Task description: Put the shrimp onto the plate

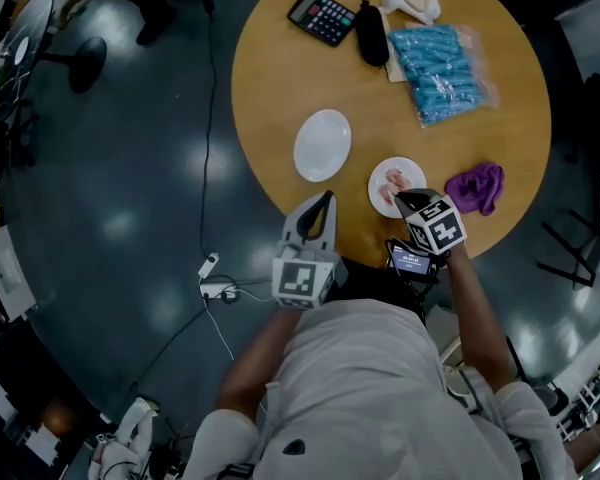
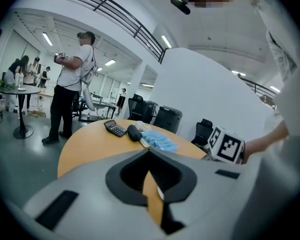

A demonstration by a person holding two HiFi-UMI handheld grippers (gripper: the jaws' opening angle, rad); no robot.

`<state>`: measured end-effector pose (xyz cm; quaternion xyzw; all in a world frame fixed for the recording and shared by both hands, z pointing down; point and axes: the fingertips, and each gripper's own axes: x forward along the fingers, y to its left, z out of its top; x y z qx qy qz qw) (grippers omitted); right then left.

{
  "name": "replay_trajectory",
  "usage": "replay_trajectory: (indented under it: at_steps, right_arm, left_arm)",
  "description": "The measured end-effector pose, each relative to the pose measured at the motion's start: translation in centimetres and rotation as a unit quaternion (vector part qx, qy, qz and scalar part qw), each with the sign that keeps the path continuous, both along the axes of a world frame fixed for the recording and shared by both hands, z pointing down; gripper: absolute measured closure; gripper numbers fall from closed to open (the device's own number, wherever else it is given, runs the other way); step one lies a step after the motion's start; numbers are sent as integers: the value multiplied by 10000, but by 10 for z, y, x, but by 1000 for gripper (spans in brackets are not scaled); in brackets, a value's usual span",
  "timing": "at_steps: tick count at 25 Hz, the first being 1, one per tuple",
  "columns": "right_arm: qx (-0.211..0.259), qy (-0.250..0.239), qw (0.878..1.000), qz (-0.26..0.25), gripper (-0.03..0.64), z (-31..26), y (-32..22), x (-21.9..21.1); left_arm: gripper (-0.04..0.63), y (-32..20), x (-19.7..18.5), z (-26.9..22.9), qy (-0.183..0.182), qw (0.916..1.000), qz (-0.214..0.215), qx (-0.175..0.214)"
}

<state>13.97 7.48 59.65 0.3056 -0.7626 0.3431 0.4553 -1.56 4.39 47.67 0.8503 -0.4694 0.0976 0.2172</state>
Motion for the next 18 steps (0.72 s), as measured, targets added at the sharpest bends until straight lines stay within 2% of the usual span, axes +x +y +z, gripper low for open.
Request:
replay_trajectory:
  at_steps: [2,6,11,15,18]
  right_arm:
    - [-201,233,9992,-256,582,10,25,24]
    - [-391,672,9959,-459,582,34,52,53]
    - [-433,713,9951,-535,581,39,45,52]
    - [-501,1065,9897,-820,581,47,43,60]
    - [-630,1118,9869,-975,581,51,44,59]
  left_arm:
    - [588,2,12,2,0,10000,90,-34]
    - [588,5,32,10,55,9997,127,-190]
    - [588,6,51,11,-20,9995,258,-179]
    - [588,9,58,10,-59,9994,316,-153]
    - [588,8,58,9,-38,9996,234,-173]
